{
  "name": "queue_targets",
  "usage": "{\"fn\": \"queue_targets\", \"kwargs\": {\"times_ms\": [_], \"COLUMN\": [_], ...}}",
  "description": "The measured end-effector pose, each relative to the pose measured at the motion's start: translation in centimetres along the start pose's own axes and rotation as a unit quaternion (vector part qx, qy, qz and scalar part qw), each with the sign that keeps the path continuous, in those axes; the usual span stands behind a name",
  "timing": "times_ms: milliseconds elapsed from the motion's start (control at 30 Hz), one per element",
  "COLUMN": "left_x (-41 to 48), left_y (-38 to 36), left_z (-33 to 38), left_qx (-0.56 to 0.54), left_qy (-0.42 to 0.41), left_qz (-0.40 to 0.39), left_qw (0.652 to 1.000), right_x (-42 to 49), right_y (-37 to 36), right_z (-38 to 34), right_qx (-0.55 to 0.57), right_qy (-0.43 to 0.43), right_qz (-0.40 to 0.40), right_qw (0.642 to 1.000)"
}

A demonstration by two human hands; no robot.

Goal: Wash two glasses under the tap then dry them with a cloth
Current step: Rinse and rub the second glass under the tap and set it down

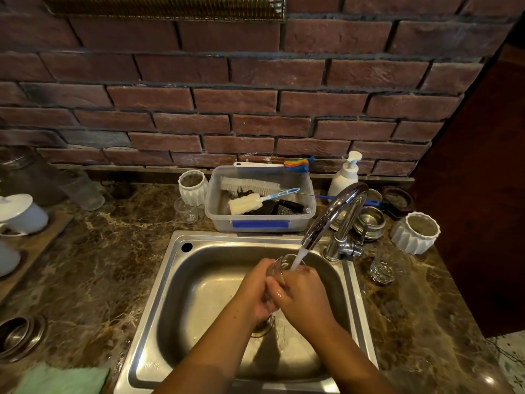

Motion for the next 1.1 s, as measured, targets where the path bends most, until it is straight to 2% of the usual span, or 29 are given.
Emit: {"fn": "queue_targets", "kwargs": {"times_ms": [33,67,100,167,200,233,267,300,333,367,400,467,500,533,567,600,633,667,733,800,867,900,933,967,1033,1067,1100], "left_x": [0.1,0.1,-0.3,-1.5,-2.1,-2.8,-3.1,-3.3,-3.2,-2.8,-2.3,-1.5,-1.3,-1.5,-1.7,-2.0,-1.9,-1.9,-1.4,-0.5,-0.3,-0.6,-1.3,-1.9,-3.1,-3.5,-3.6], "left_y": [0.1,0.1,0.0,-0.3,-0.7,-1.2,-1.6,-1.8,-1.7,-1.5,-1.4,-1.2,-1.1,-0.9,-0.7,-0.5,-0.3,-0.2,-0.1,0.1,0.1,0.0,-0.2,-0.4,-1.0,-1.3,-1.6], "left_z": [0.7,1.8,2.8,4.4,4.7,4.6,4.4,4.4,4.5,4.6,4.5,3.5,2.5,1.5,0.7,0.3,0.0,-0.2,-0.2,0.5,2.2,3.0,3.6,4.0,4.3,4.2,4.2], "left_qx": [0.023,0.059,0.11,0.219,0.277,0.329,0.367,0.383,0.382,0.369,0.342,0.246,0.175,0.105,0.052,0.01,-0.025,-0.046,-0.042,0.02,0.104,0.14,0.174,0.216,0.312,0.352,0.38], "left_qy": [-0.077,-0.168,-0.269,-0.447,-0.52,-0.576,-0.611,-0.624,-0.612,-0.581,-0.527,-0.341,-0.223,-0.114,-0.033,0.026,0.06,0.077,0.054,-0.059,-0.231,-0.321,-0.398,-0.468,-0.587,-0.632,-0.66], "left_qz": [0.043,0.077,0.097,0.119,0.12,0.114,0.108,0.102,0.095,0.092,0.085,0.074,0.069,0.06,0.046,0.026,0.007,-0.009,-0.004,0.065,0.117,0.121,0.117,0.113,0.111,0.106,0.096], "left_qw": [0.996,0.981,0.952,0.859,0.799,0.739,0.693,0.674,0.686,0.72,0.773,0.904,0.957,0.986,0.997,0.999,0.998,0.996,0.998,0.996,0.96,0.929,0.893,0.849,0.739,0.683,0.641], "right_x": [0.0,0.0,0.1,-0.5,-1.0,-1.4,-1.5,-1.6,-1.5,-1.3,-1.0,-0.2,0.3,0.5,0.6,0.5,0.4,0.3,0.1,-0.1,-0.5,-0.8,-1.1,-1.5,-2.3,-2.6,-2.8], "right_y": [-0.2,-0.4,-0.6,-1.9,-2.6,-3.2,-3.6,-3.7,-3.6,-3.4,-2.9,-1.5,-0.9,-0.7,-0.6,-0.6,-0.8,-0.8,-0.6,-0.9,-1.6,-2.1,-2.5,-3.0,-3.6,-3.8,-3.8], "right_z": [0.5,1.1,1.9,3.2,3.6,3.7,3.8,3.9,3.9,4.1,4.1,3.9,3.4,2.9,2.1,1.3,0.6,0.2,0.4,1.4,2.2,2.7,3.1,3.3,3.3,3.3,3.2], "right_qx": [0.078,0.165,0.249,0.399,0.461,0.504,0.533,0.539,0.533,0.507,0.468,0.33,0.239,0.15,0.056,-0.032,-0.089,-0.105,-0.057,0.075,0.226,0.297,0.372,0.441,0.538,0.57,0.595], "right_qy": [-0.07,-0.154,-0.251,-0.445,-0.509,-0.548,-0.563,-0.562,-0.553,-0.538,-0.513,-0.416,-0.335,-0.242,-0.146,-0.05,0.028,0.071,0.045,-0.062,-0.198,-0.28,-0.359,-0.426,-0.516,-0.545,-0.56], "right_qz": [0.011,0.028,0.049,0.051,0.039,0.026,0.018,0.016,0.021,0.032,0.048,0.074,0.074,0.063,0.047,0.037,0.028,0.024,0.023,0.03,0.057,0.069,0.076,0.075,0.052,0.032,0.012], "right_qw": [0.994,0.974,0.934,0.8,0.726,0.667,0.632,0.627,0.64,0.673,0.718,0.844,0.909,0.957,0.987,0.998,0.995,0.992,0.997,0.995,0.952,0.911,0.853,0.787,0.665,0.614,0.576]}}
Point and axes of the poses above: each hand's wrist, its own x-axis towards the middle knuckle, its own y-axis out of the back of the hand, z = x × y, the point moved 6 cm from there along x, towards the middle knuckle, and after that the axes turned 15 degrees about z, right-handed, at the moved point
